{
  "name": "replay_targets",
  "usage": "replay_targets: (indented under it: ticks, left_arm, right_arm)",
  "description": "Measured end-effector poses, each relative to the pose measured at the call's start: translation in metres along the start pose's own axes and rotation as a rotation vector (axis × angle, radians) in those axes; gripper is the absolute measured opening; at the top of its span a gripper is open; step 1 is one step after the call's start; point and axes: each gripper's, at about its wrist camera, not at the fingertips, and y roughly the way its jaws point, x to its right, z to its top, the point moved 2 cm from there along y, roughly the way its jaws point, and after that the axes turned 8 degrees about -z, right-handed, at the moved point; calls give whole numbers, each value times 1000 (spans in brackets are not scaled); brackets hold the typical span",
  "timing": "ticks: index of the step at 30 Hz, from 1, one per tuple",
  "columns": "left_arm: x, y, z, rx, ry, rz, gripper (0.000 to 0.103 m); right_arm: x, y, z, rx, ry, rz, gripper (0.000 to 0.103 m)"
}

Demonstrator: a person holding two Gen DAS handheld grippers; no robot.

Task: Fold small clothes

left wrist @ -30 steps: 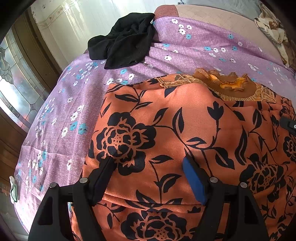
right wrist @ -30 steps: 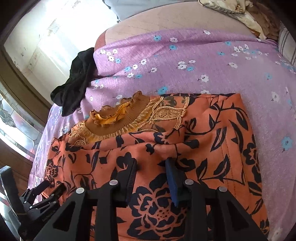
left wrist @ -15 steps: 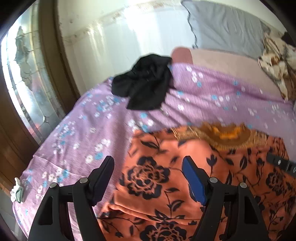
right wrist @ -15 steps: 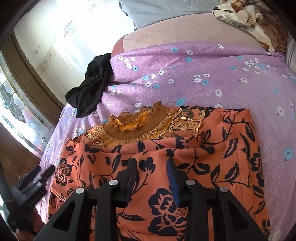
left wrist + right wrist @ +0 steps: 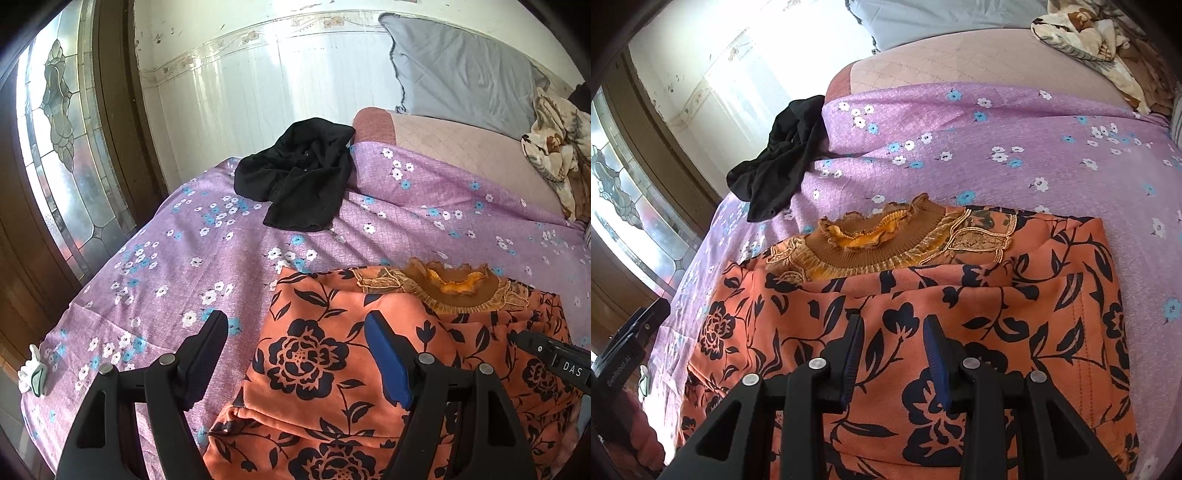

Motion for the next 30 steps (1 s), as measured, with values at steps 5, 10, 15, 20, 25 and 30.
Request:
replay_targets:
  ticks: [5, 10, 15, 20, 25, 30]
  left_arm:
    - [1, 2, -1, -4, 4, 3, 77]
    - [1, 2, -1, -1, 1, 3, 77]
    - [2, 2, -3, -13, 10, 4, 77]
    - [-10, 7, -12, -92, -30, -6, 77]
    - [-29, 25, -41, -278, -30, 35, 77]
    - [-66, 11, -65, -335, -138, 32, 77]
  right_arm:
    - [1, 3, 0, -15, -4, -6, 37]
    - [1, 10, -3, -50, -19, -22, 37]
    - [-1, 8, -6, -67, -40, -30, 37]
    - [0, -12, -4, -25, -41, -28, 37]
    - [3, 2, -23, -139, -91, -87, 48]
    - [9, -46, -31, -78, -54, -17, 49]
